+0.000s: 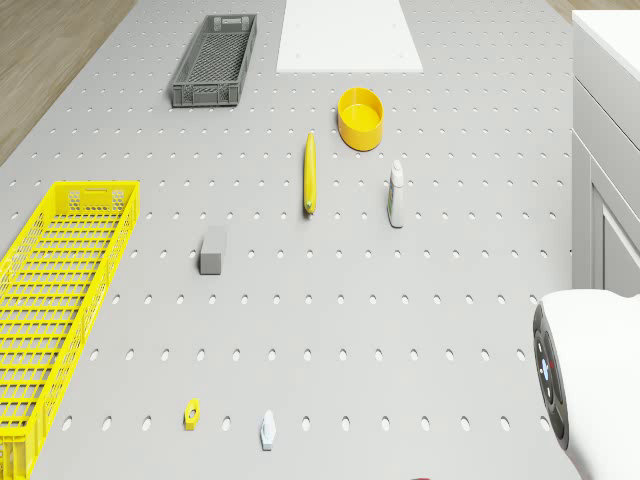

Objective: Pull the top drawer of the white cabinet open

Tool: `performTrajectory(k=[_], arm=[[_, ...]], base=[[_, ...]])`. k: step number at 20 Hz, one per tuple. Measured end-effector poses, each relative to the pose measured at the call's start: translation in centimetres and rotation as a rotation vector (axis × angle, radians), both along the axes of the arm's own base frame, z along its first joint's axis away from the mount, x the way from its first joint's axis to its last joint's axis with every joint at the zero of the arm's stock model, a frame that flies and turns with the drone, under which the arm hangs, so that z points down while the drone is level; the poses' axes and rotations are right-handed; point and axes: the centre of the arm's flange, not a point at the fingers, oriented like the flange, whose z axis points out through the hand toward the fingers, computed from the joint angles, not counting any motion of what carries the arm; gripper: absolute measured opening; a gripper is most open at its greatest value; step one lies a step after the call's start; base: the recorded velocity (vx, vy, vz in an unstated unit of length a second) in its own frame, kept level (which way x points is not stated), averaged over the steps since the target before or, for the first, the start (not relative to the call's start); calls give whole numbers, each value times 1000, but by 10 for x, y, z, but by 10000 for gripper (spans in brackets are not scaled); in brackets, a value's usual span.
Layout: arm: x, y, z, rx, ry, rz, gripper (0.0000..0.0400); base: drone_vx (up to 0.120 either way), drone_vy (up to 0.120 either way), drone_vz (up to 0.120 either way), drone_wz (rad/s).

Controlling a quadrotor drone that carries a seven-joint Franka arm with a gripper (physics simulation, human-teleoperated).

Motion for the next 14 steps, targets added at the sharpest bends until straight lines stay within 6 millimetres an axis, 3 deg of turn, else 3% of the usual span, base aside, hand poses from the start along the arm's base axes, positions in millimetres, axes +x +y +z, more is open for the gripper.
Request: performTrajectory(k=[14], arm=[[9, 8, 0, 0, 0, -6, 305]], base=[[0, 0, 0, 0]])
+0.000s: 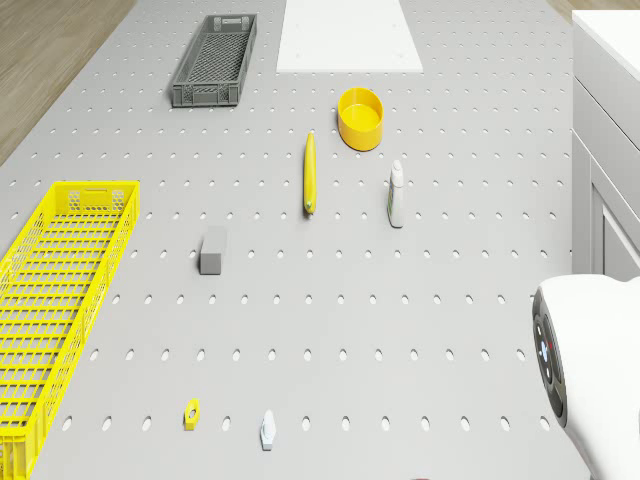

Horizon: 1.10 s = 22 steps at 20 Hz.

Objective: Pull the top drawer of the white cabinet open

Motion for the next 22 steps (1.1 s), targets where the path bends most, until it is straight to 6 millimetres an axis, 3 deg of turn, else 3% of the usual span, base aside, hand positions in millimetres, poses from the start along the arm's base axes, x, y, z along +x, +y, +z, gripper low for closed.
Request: performTrajectory(k=[22], arm=[[1, 7, 4, 0, 0, -3, 305]], base=[[0, 0, 0, 0]])
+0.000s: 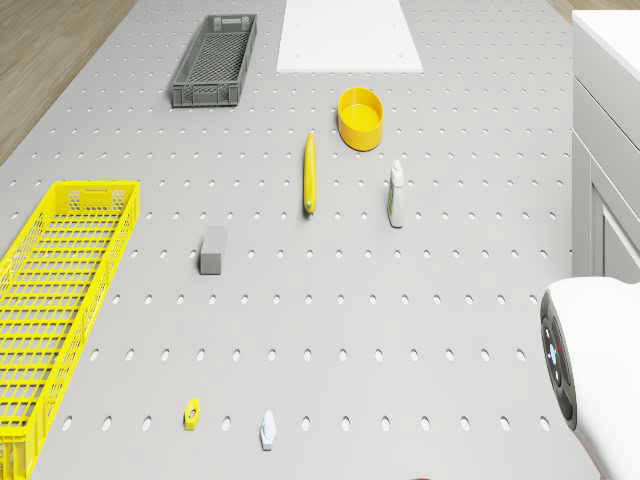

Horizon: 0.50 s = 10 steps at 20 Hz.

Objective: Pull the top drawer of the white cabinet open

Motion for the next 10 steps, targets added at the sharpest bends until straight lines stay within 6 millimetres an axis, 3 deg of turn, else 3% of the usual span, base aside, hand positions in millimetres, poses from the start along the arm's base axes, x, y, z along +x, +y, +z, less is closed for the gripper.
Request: performTrajectory(k=[10], arm=[[1, -1, -8, 0, 0, -2, 305]], base=[[0, 0, 0, 0]])
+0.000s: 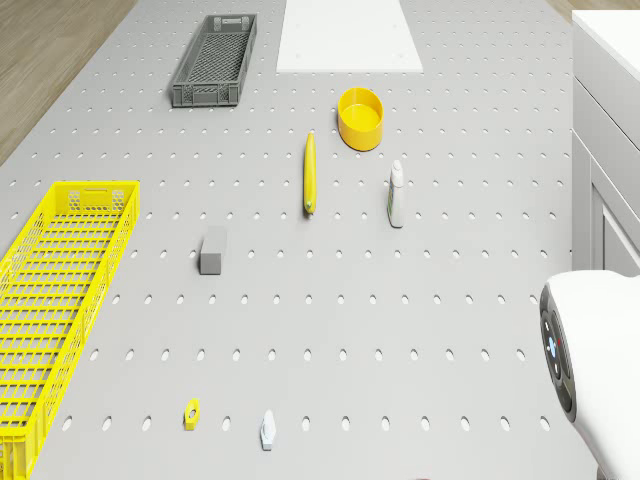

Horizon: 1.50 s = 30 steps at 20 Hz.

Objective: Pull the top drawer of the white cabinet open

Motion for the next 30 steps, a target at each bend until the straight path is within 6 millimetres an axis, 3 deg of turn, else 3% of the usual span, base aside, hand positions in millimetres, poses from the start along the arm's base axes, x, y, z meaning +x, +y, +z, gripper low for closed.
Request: performTrajectory(k=[4, 5, 8, 13, 20, 21, 30], arm=[[0, 0, -1, 0, 0, -1, 305], [0, 0, -1, 0, 0, -1, 289], [0, -1, -2, 0, 0, -2, 192], [1, -1, -2, 0, 0, -2, 130], [-2, -4, -2, -5, 19, 7, 126], [-2, -6, 5, -18, 57, 10, 157], [-1, -20, -1, -7, 11, 5, 115]], base=[[0, 0, 0, 0], [0, 0, 0, 0], [0, 0, 0, 0], [0, 0, 0, 0], [0, 0, 0, 0], [0, 0, 0, 0], [0, 0, 0, 0]])
